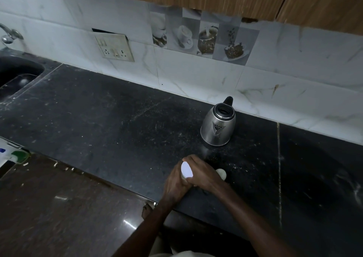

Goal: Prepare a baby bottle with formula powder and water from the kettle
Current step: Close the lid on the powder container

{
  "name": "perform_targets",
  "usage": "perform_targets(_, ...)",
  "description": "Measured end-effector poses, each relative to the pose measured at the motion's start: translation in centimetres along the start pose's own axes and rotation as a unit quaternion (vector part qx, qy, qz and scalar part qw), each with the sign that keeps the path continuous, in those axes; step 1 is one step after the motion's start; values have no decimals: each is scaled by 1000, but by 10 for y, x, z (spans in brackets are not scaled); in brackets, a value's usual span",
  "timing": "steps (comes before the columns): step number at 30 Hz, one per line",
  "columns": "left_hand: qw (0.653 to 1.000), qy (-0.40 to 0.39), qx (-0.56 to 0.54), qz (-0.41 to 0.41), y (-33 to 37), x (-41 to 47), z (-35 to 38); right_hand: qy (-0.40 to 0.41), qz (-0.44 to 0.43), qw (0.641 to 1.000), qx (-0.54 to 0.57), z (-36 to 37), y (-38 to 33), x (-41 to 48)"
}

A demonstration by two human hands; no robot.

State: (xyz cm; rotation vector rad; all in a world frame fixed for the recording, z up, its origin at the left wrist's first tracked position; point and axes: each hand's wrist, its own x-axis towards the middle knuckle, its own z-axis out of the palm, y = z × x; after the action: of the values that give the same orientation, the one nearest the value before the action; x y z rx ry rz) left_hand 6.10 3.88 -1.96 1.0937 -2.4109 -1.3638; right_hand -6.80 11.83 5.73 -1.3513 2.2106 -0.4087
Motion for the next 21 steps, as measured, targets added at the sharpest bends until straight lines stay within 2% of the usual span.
perform_targets(3, 998, -32, -51, -25, -6, 5, -3, -4, 3, 1000, -2, -1, -2, 1)
perform_targets(9, 997, -52, -38, -52, -18, 13, 0, -20, -7, 999, -29, -5, -2, 5)
perform_targets(16, 995, -31, -96, -15, -8, 5, -4, 6, 60, 996, -66, -4, -15, 5)
perform_targets(21, 996, -8, -85, 28, -10, 3, -5, 41, 79, 988, -130, 4, -25, 1)
